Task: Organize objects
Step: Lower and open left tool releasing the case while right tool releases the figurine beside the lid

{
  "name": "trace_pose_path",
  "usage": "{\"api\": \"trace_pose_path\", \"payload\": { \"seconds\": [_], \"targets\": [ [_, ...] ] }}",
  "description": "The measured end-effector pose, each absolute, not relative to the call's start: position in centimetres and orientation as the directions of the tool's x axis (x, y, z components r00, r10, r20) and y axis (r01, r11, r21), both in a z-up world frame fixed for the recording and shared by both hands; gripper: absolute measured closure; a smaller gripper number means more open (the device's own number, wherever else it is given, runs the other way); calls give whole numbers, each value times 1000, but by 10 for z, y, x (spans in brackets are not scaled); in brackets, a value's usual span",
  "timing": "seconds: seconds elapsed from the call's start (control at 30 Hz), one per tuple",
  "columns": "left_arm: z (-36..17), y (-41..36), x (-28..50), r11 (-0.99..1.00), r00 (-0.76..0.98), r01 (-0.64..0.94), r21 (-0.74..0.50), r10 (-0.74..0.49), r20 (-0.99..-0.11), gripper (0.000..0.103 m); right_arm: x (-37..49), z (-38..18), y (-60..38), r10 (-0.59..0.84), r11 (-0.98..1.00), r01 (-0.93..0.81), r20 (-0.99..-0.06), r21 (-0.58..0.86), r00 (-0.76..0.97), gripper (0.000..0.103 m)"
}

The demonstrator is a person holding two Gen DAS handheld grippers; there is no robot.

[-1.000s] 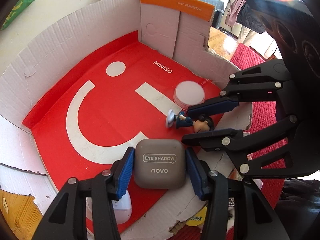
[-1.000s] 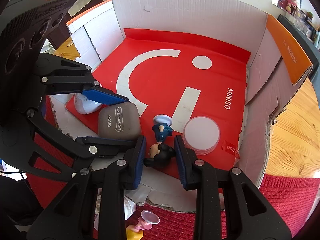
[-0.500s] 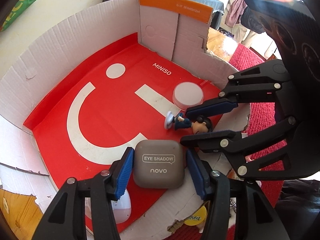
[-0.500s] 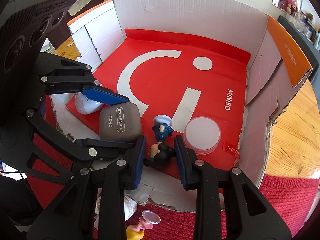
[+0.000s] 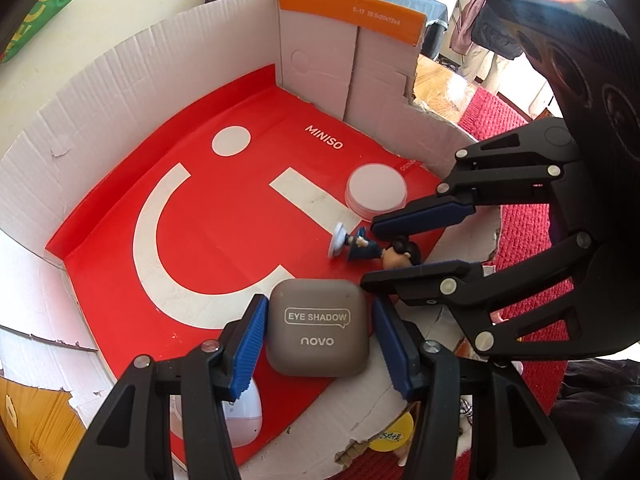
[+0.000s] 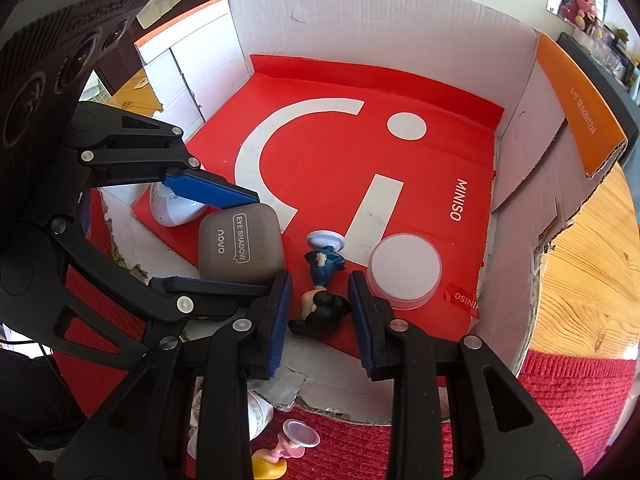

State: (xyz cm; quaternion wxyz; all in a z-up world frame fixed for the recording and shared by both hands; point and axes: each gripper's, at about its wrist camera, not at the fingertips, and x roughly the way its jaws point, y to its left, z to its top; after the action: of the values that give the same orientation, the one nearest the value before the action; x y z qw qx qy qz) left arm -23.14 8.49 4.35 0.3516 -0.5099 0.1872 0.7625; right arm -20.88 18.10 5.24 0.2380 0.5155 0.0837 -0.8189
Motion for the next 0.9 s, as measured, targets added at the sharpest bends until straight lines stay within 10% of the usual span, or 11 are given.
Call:
{"api": "trace_pose_path", "payload": {
  "seconds": [0.9],
  "targets": [
    [97, 48, -188, -770, -425, -633, -81, 433, -795, 41, -165, 112, 199, -359, -888, 445, -784, 119, -506, 74]
  ]
}}
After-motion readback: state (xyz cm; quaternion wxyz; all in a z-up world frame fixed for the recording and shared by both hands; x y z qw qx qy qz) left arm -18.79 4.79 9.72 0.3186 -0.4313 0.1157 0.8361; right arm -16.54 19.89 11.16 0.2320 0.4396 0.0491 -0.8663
